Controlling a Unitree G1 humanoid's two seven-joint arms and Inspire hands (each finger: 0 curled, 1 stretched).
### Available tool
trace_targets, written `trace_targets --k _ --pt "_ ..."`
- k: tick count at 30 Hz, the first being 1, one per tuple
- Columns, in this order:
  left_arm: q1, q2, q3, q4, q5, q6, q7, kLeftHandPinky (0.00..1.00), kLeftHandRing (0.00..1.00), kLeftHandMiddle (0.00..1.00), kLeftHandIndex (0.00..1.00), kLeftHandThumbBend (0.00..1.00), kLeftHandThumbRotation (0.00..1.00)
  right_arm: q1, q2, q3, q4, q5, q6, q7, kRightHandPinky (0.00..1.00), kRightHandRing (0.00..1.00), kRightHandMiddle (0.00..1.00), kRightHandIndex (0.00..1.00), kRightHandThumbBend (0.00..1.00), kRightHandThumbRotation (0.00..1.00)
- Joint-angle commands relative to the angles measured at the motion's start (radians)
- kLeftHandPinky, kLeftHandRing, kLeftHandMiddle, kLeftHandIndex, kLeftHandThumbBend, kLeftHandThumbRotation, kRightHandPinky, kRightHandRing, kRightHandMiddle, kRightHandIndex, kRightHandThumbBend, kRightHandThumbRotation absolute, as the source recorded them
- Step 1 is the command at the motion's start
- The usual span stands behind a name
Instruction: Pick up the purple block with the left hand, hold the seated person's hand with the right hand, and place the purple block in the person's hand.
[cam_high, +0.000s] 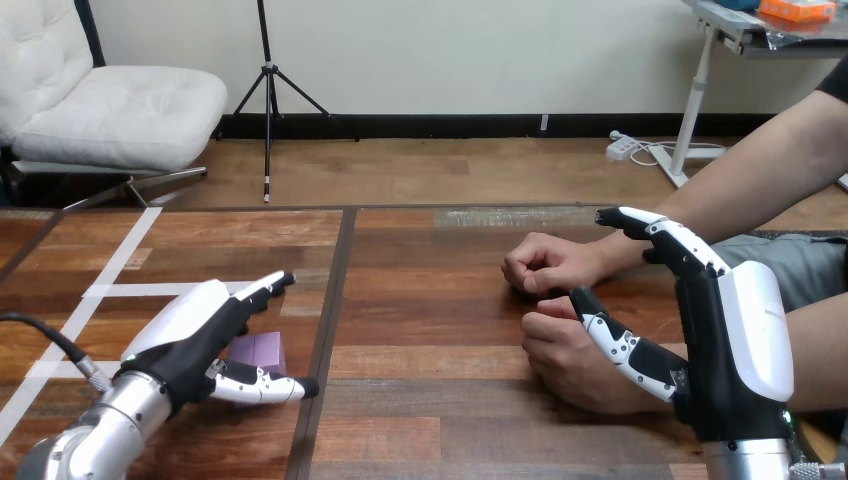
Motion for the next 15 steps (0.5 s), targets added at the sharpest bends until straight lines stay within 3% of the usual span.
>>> trace_targets --k 1,15 --pt "-0.050 0.025 -0.019 -0.070 0.046 0.042 0.032 0.76 0.86 0.90 0.92 0.72 0.28 -0.042 -0.004 -0.015 -0.043 -0.004 0.004 0.001 0.66 0.75 0.76 0.72 0.45 0.17" --pt "-0.040 0.012 -0.056 -0.108 0.152 0.155 0.081 0.77 0.85 0.88 0.91 0.74 0.20 -0.035 -0.006 -0.015 -0.048 -0.004 0.006 0.006 0.67 0.75 0.75 0.72 0.46 0.18"
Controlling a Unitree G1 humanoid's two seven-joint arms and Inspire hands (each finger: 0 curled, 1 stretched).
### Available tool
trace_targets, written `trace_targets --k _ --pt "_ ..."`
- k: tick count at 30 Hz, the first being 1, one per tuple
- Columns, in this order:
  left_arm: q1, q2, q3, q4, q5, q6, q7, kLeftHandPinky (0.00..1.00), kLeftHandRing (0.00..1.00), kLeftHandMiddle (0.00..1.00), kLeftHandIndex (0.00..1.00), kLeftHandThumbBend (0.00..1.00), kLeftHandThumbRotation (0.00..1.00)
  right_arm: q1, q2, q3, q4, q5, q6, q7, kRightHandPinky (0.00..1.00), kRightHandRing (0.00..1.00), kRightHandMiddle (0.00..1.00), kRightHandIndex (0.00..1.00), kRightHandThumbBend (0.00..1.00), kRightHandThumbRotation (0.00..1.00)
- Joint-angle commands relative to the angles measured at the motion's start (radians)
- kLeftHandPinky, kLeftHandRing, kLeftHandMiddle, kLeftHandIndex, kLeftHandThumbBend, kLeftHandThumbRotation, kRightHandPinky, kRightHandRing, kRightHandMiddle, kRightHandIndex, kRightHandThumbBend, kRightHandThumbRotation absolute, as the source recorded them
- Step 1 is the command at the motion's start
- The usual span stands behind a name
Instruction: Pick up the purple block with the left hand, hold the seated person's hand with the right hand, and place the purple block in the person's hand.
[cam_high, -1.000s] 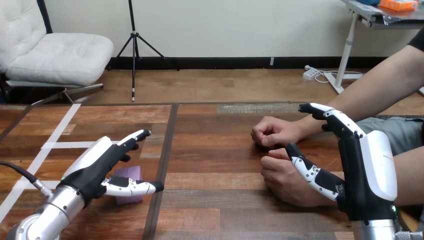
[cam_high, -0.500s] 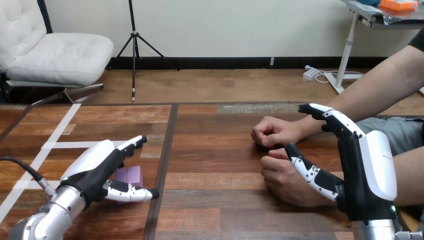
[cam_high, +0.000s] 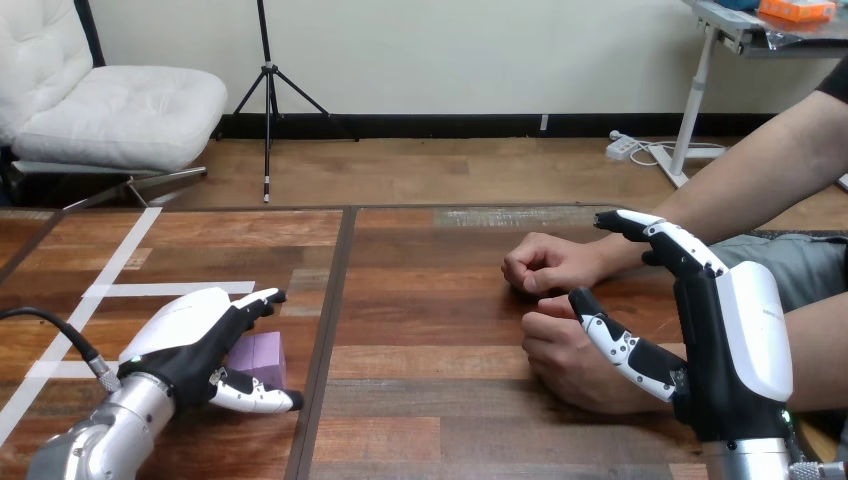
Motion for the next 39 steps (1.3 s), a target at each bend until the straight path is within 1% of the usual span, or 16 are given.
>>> trace_targets --k 1,7,14,20,26,29,34,39 --pt "-0.041 0.011 -0.012 -0.062 0.028 0.027 0.046 0.77 0.85 0.88 0.91 0.74 0.19 -0.035 -0.006 -0.015 -0.046 -0.003 -0.006 -0.003 0.67 0.75 0.75 0.72 0.46 0.18" --pt "-0.038 0.011 -0.025 -0.064 0.046 0.049 0.065 0.80 0.86 0.89 0.91 0.75 0.16 -0.032 -0.010 -0.016 -0.048 -0.006 -0.004 0.001 0.67 0.76 0.75 0.72 0.46 0.18" --pt "-0.039 0.013 -0.037 -0.049 0.071 0.051 0.098 0.84 0.88 0.90 0.92 0.76 0.14 -0.029 -0.012 -0.017 -0.052 -0.009 0.001 0.005 0.67 0.76 0.76 0.72 0.46 0.19" --pt "-0.041 0.013 -0.047 -0.039 0.082 0.060 0.119 0.84 0.88 0.90 0.91 0.77 0.10 -0.027 -0.012 -0.017 -0.055 -0.010 0.004 0.006 0.67 0.76 0.76 0.72 0.46 0.19" --pt "-0.044 0.009 -0.052 -0.030 0.086 0.071 0.133 0.78 0.85 0.88 0.88 0.78 0.06 -0.026 -0.015 -0.017 -0.055 -0.008 0.003 0.010 0.67 0.76 0.75 0.71 0.46 0.19" --pt "-0.051 0.006 -0.060 -0.021 0.094 0.087 0.139 0.72 0.81 0.85 0.85 0.79 0.02 -0.027 -0.016 -0.016 -0.054 -0.008 0.000 0.010 0.67 0.75 0.75 0.71 0.46 0.19" --pt "-0.062 -0.001 -0.074 -0.010 0.106 0.106 0.145 0.68 0.77 0.82 0.82 0.79 0.01 -0.027 -0.018 -0.016 -0.052 -0.007 -0.002 0.011 0.68 0.75 0.75 0.71 0.46 0.20" --pt "-0.071 -0.004 -0.085 0.010 0.104 0.106 0.157 0.63 0.72 0.76 0.78 0.80 0.00 -0.027 -0.020 -0.016 -0.052 -0.006 -0.003 0.014 0.68 0.75 0.75 0.71 0.46 0.20"
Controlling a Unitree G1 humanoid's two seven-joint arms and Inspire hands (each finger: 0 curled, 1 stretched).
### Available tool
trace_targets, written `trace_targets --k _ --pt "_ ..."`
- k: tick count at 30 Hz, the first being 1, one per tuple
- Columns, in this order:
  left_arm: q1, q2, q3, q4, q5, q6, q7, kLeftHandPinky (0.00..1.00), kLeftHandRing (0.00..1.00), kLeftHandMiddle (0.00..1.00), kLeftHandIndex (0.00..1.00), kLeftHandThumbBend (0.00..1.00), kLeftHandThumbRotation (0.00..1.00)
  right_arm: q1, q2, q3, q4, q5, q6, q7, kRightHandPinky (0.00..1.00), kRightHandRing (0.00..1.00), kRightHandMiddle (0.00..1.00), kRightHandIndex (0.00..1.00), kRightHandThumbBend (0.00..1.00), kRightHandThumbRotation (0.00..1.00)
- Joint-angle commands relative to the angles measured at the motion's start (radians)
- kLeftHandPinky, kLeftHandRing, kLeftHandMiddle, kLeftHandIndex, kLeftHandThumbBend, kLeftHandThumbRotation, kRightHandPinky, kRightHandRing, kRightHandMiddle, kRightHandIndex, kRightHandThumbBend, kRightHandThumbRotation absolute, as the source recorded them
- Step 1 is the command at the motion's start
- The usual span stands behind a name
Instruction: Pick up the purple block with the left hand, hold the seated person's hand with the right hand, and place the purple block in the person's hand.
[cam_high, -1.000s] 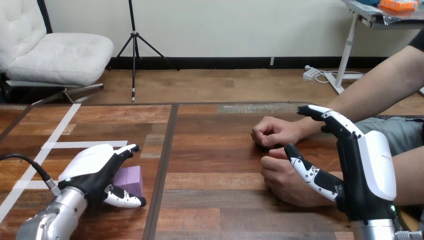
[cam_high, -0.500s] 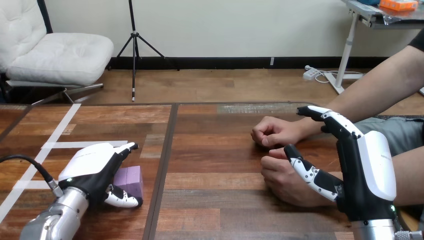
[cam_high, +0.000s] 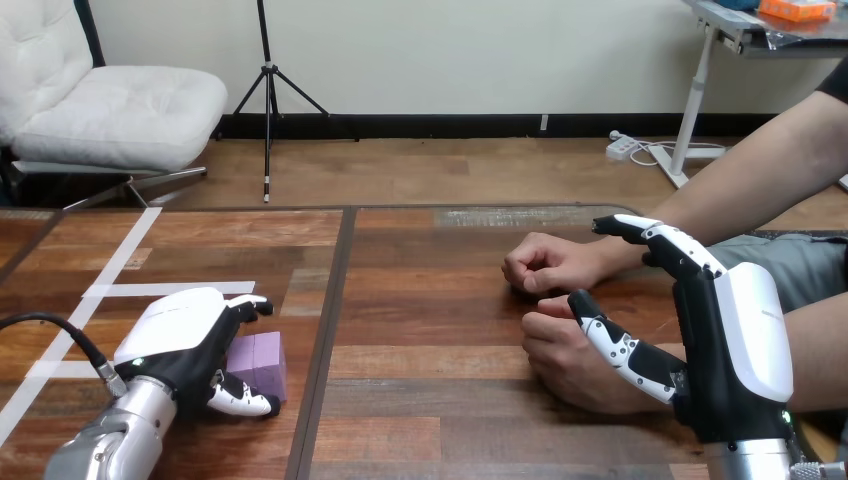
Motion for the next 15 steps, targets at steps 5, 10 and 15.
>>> trace_targets --k 5,10,15 --pt "-0.084 -0.006 -0.033 0.034 0.012 0.012 0.024 0.61 0.68 0.73 0.75 0.80 0.00 -0.029 -0.011 -0.016 -0.054 -0.003 -0.002 0.009 0.68 0.75 0.75 0.71 0.46 0.19" --pt "-0.093 -0.010 -0.038 0.059 -0.003 0.000 0.027 0.59 0.66 0.70 0.73 0.79 0.00 -0.028 -0.010 -0.018 -0.058 -0.007 0.004 0.011 0.68 0.76 0.75 0.71 0.46 0.19" --pt "-0.099 -0.014 -0.040 0.078 -0.016 -0.010 0.030 0.58 0.64 0.69 0.72 0.78 0.00 -0.028 -0.012 -0.020 -0.056 -0.006 0.001 0.012 0.67 0.75 0.75 0.71 0.46 0.19"
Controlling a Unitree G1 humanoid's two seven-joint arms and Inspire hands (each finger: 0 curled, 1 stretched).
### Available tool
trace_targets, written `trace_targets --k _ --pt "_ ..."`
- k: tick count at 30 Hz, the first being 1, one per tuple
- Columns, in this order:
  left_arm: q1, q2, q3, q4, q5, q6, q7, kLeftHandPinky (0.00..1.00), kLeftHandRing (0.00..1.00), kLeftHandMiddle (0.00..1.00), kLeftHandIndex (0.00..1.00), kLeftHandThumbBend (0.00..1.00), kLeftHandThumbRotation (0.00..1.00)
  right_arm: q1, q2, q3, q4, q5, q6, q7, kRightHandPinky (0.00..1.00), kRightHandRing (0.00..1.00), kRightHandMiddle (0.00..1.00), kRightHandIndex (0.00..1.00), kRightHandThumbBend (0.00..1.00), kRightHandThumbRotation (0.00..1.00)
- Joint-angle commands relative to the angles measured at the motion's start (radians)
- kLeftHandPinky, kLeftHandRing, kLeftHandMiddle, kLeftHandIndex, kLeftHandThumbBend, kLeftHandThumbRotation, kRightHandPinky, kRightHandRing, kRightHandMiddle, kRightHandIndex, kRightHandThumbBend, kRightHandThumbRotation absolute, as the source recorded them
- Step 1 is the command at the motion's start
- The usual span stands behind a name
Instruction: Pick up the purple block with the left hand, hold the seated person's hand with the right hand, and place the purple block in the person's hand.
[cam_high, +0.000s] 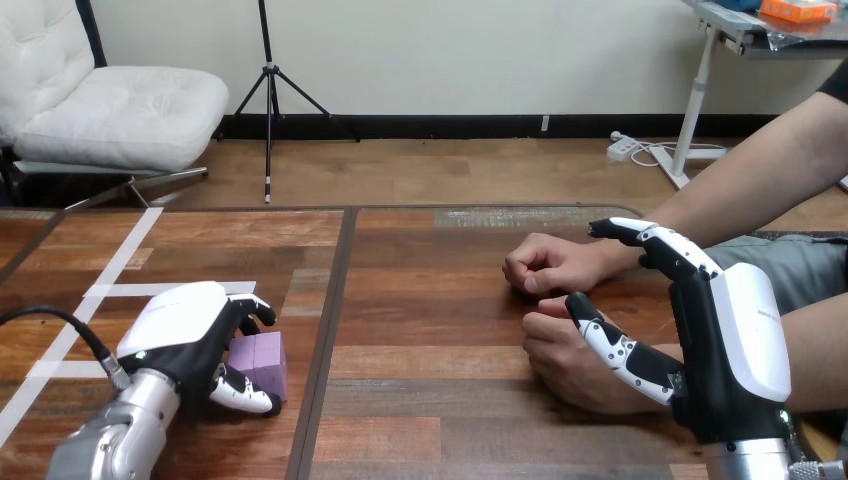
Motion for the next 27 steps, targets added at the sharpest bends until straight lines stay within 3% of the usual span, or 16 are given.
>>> trace_targets --k 1,27 --pt "-0.060 -0.015 -0.020 0.039 -0.010 -0.010 0.017 0.58 0.64 0.69 0.72 0.78 0.00 -0.028 -0.011 -0.020 -0.056 -0.002 -0.002 0.000 0.67 0.75 0.75 0.71 0.46 0.19" --pt "-0.077 -0.029 -0.024 0.115 -0.049 -0.056 0.066 0.58 0.65 0.70 0.72 0.75 0.00 -0.019 -0.012 -0.024 -0.075 -0.008 0.011 0.021 0.68 0.76 0.74 0.70 0.45 0.22"
